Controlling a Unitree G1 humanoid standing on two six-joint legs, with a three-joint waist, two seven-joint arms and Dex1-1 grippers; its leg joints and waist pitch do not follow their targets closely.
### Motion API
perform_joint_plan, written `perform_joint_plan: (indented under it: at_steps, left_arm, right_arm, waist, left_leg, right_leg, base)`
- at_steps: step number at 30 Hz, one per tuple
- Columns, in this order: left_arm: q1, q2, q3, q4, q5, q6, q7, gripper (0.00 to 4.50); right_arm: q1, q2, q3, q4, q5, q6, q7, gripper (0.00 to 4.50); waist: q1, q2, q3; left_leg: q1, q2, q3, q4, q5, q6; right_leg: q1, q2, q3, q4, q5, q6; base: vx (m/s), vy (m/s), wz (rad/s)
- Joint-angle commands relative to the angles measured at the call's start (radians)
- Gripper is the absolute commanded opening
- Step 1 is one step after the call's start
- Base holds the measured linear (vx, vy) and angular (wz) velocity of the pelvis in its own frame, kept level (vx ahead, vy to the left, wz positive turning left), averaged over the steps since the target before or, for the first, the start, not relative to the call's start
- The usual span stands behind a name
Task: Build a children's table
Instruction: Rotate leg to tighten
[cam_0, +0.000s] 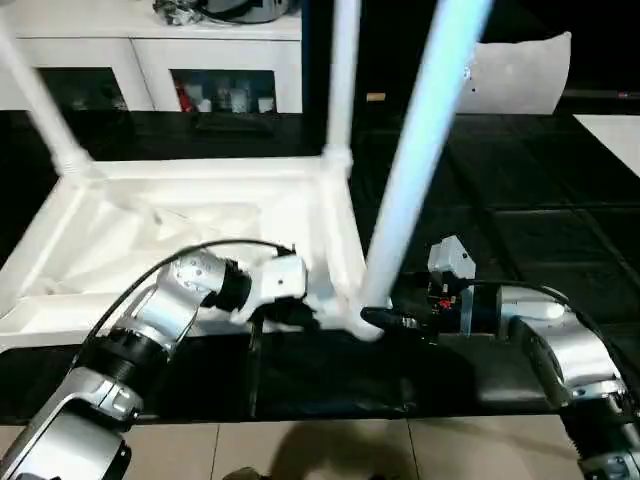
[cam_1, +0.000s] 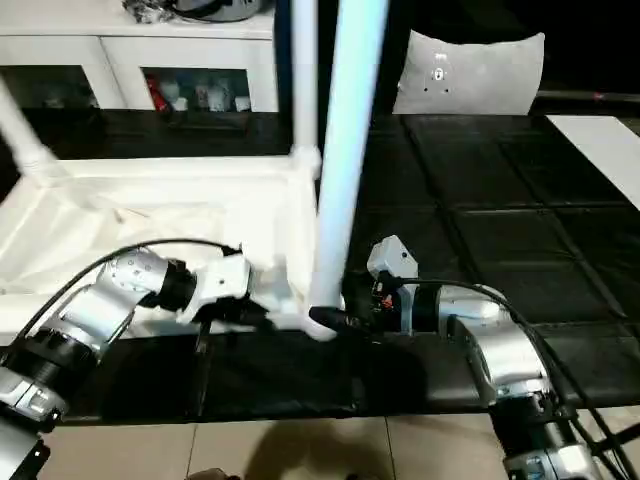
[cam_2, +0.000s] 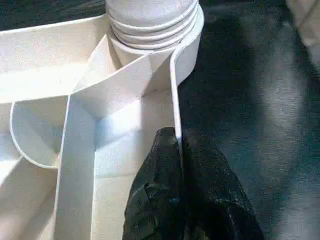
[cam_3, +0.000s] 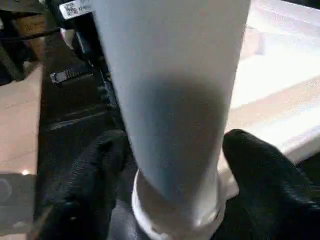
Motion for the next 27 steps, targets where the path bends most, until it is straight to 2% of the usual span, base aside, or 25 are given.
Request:
perform_joint_plan:
  at_steps: [1,5,9,12,15,19,20,22,23,26,27]
  left_arm:
    - [0.000,-0.001,-0.042,-0.038,0.007,-0.030,-0.048,0.00]
    - [0.010,0.007,-0.044,-0.057,0.003,-0.029,-0.063,0.00]
    - [0.013,0.011,-0.045,-0.057,0.004,-0.031,-0.067,0.00]
    - [0.011,0.015,-0.045,-0.051,0.005,-0.034,-0.070,0.00]
    - [0.011,0.016,-0.046,-0.050,0.005,-0.034,-0.070,0.00]
    - [0.008,0.010,-0.040,-0.046,0.001,-0.020,-0.059,0.00]
    - [0.008,-0.002,-0.027,-0.050,-0.009,0.010,-0.042,0.00]
    - [0.005,-0.015,-0.015,-0.055,-0.012,0.050,-0.013,0.00]
    - [0.001,-0.030,-0.004,-0.056,-0.015,0.082,0.015,0.00]
    - [-0.005,-0.046,0.008,-0.055,-0.019,0.116,0.045,0.00]
    - [-0.025,-0.091,0.030,-0.045,-0.006,0.187,0.142,0.00]
  right_arm:
    - [-0.015,-0.013,0.012,0.011,0.018,0.022,0.035,3.12]
    - [-0.020,-0.020,0.021,0.013,0.033,0.043,0.072,2.92]
    - [-0.017,-0.030,0.028,0.005,0.037,0.057,0.090,2.59]
    - [-0.014,-0.037,0.029,-0.002,0.040,0.065,0.101,2.25]
    - [-0.010,-0.040,0.029,-0.007,0.041,0.071,0.109,2.11]
    - [0.000,-0.030,0.028,-0.020,0.056,0.087,0.111,2.06]
    - [0.010,-0.005,0.010,-0.046,0.088,0.119,0.084,2.05]
    - [0.026,0.015,0.004,-0.080,0.107,0.145,0.057,2.05]
    - [0.037,0.030,0.008,-0.100,0.104,0.153,0.027,2.04]
    - [0.049,0.048,0.013,-0.116,0.095,0.156,-0.010,2.04]
    - [0.060,0.108,0.028,-0.121,0.029,0.149,-0.146,2.04]
  waist:
    - [-0.004,-0.014,-0.076]
    - [-0.004,-0.016,-0.076]
    - [-0.005,-0.016,-0.076]
    - [-0.005,-0.015,-0.077]
    - [-0.003,-0.018,-0.079]
    - [-0.003,-0.017,-0.079]
    - [-0.003,-0.016,-0.079]
    - [-0.003,-0.017,-0.079]
    - [-0.002,-0.011,-0.078]
    - [-0.007,-0.016,-0.074]
    - [-0.009,-0.014,-0.073]
  left_leg:
    - [0.019,0.055,-0.013,-0.075,-0.274,0.036]
    - [0.018,0.055,-0.015,-0.075,-0.272,0.032]
    - [0.018,0.054,-0.015,-0.075,-0.275,0.031]
    - [0.016,0.054,-0.016,-0.075,-0.271,0.032]
    - [0.015,0.054,-0.016,-0.075,-0.255,0.034]
    - [0.016,0.055,-0.016,-0.076,-0.261,0.031]
    - [0.017,0.056,-0.016,-0.076,-0.265,0.029]
    - [0.018,0.056,-0.016,-0.077,-0.270,0.025]
    - [0.019,0.055,-0.017,-0.077,-0.271,0.021]
    - [0.021,0.051,-0.017,-0.077,-0.303,0.012]
    - [0.023,0.049,-0.018,-0.075,-0.314,0.008]
  right_leg:
    - [0.047,-0.062,0.059,-0.070,-0.424,-0.180]
    - [0.048,-0.064,0.058,-0.075,-0.471,-0.155]
    - [0.047,-0.062,0.056,-0.079,-0.486,-0.146]
    - [0.048,-0.062,0.056,-0.078,-0.475,-0.147]
    - [0.049,-0.062,0.056,-0.073,-0.452,-0.153]
    - [0.049,-0.062,0.056,-0.072,-0.444,-0.159]
    - [0.049,-0.060,0.056,-0.073,-0.446,-0.160]
    - [0.048,-0.062,0.056,-0.074,-0.456,-0.157]
    - [0.048,-0.062,0.057,-0.075,-0.460,-0.154]
    - [0.046,-0.061,0.052,-0.085,-0.518,-0.134]
    - [0.043,-0.062,0.050,-0.089,-0.552,-0.120]
  base:
    - [0.000,0.000,0.00]
    - [0.000,0.000,0.00]
    - [0.000,0.000,0.00]
    - [0.000,0.000,0.00]
    - [0.000,0.000,0.00]
    - [0.000,0.000,0.00]
    - [0.000,0.000,0.00]
    - [0.000,0.000,0.00]
    - [0.000,0.000,0.00]
    - [0.000,0.000,0.00]
    - [0.000,0.000,0.00]
